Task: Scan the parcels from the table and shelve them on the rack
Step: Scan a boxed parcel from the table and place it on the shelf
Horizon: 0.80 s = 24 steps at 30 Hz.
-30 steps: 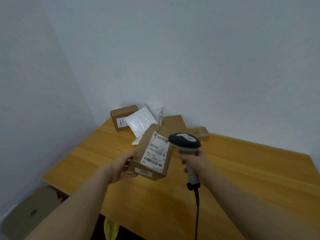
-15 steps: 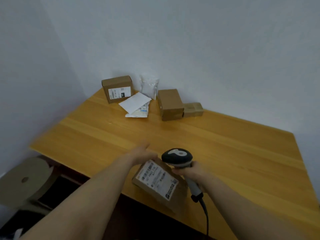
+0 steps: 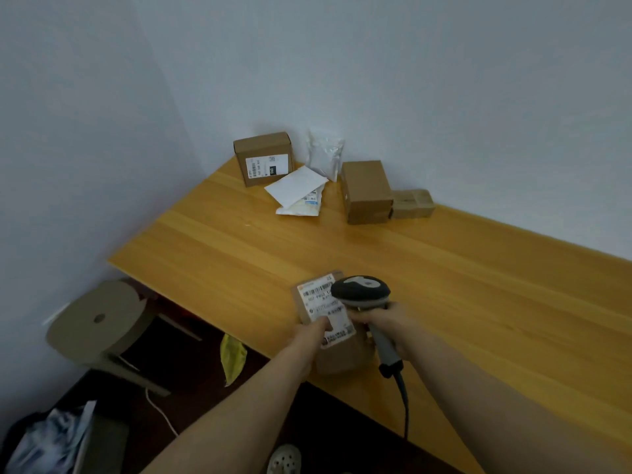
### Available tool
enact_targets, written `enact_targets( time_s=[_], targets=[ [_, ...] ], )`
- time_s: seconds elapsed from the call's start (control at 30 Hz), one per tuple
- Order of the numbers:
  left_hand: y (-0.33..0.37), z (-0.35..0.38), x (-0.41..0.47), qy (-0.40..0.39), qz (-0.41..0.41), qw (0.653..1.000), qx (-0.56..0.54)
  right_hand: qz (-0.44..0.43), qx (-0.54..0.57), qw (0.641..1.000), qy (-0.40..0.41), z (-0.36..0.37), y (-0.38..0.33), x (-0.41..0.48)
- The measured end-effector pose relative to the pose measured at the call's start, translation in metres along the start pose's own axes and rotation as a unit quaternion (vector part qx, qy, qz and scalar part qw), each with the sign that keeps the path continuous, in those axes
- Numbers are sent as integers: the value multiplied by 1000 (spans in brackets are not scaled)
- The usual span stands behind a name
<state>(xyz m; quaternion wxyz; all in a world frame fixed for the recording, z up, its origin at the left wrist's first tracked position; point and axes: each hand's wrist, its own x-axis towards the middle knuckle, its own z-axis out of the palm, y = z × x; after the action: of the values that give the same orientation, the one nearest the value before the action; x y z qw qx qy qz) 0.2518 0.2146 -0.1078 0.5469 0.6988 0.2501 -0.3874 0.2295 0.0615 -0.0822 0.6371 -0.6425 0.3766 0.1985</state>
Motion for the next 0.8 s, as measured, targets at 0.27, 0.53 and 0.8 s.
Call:
enact_targets(
  time_s=[0.27, 0.53, 0.8],
  targets=[
    [51, -14, -5, -69, 120, 984, -110, -133, 106, 985, 40, -15, -28, -17],
    [101, -48, -10, 7, 242, 969, 48, -256, 26, 966, 39, -26, -69, -46],
    [125, -65, -9, 60, 277, 956, 77, -259, -3, 966, -24, -23, -84, -73]
  ],
)
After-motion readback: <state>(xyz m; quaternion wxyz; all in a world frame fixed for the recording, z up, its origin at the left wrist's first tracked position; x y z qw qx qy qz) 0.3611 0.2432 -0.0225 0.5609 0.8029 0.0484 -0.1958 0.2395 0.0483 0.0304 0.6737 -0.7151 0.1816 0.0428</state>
